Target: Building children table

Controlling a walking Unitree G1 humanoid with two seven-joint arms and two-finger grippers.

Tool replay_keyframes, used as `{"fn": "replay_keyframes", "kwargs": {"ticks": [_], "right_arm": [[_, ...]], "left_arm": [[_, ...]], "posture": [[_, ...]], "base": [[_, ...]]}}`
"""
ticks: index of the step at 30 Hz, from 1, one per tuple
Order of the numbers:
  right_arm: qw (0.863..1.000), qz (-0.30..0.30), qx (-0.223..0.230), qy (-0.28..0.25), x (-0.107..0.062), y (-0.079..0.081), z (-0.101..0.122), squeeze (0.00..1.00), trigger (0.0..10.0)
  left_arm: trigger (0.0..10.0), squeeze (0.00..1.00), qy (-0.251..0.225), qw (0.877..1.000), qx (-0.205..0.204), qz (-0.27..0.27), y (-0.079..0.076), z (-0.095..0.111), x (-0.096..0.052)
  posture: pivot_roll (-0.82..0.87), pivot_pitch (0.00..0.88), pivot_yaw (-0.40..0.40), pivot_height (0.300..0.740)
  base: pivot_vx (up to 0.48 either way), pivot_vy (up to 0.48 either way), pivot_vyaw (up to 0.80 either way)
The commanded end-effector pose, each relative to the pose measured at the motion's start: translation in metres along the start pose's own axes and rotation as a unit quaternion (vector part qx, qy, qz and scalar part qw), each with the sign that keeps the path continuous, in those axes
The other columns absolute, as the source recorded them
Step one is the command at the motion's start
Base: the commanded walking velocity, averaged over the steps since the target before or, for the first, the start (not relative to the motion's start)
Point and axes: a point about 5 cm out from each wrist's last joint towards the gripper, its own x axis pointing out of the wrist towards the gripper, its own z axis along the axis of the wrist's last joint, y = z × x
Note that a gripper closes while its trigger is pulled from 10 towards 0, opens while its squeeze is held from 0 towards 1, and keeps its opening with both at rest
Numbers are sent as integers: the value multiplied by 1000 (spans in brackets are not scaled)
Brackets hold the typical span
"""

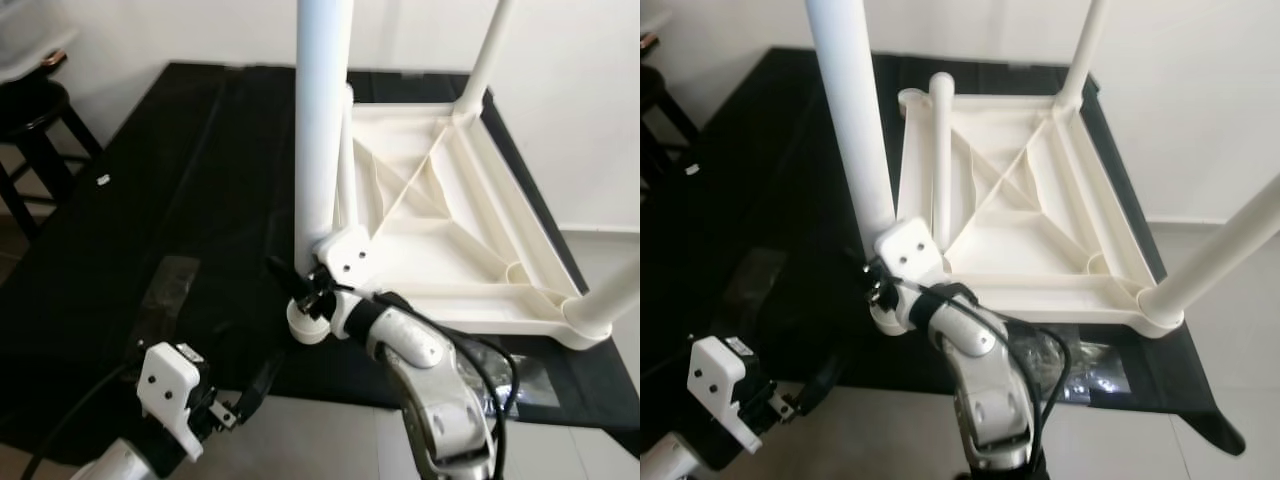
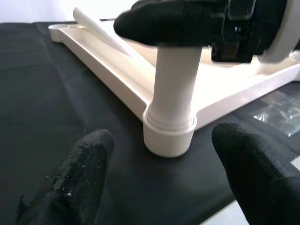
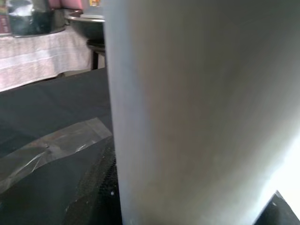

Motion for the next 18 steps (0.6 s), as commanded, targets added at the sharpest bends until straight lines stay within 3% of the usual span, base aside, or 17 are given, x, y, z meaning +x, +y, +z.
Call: {"fn": "replay_keyframes", "kwargs": {"ticks": [1,3,4,7,8,12,13,14,15,18], "right_arm": [[995,-20,29,93,2,4,-35,0,0],[995,-21,30,90,6,6,-32,0,0],[996,-17,38,84,12,8,-26,0,10000],[995,-21,43,85,11,11,-23,0,10000],[995,-14,55,81,11,13,-18,1000,10000],[996,23,69,59,13,14,-8,1000,10000],[994,73,73,27,16,13,1,1000,10000],[987,151,55,-7,18,8,11,925,10000],[974,222,32,-25,16,2,17,0,10000],[945,324,-33,-20,14,-17,16,0,10000]], "left_arm": [[10000,0,10,1000,1,-6,0,-3,-2],[10000,0,10,1000,2,-8,1,-4,-1],[10000,0,8,1000,3,-2,2,-4,-1],[10000,0,8,1000,4,0,3,-4,-1],[10000,0,7,1000,4,2,3,-4,-1],[10000,0,7,1000,4,2,3,-4,-1],[10000,0,7,1000,4,2,3,-4,0],[10000,0,7,1000,4,1,3,-4,0],[10000,0,6,1000,4,0,2,-4,1],[10000,0,5,1000,3,0,1,-3,1]], "posture": [[-24,232,-33,740],[-25,228,-34,740],[-20,228,-30,740],[-20,228,-30,740],[-20,228,-30,740],[-17,229,-28,740],[-15,230,-27,740],[-12,230,-28,740],[-11,231,-30,740],[-8,234,-35,740]], "base": [[0,0,0],[0,0,0],[0,0,0],[0,0,0],[0,0,0],[0,0,0],[0,0,0],[0,0,0],[0,0,0],[0,0,0]]}}
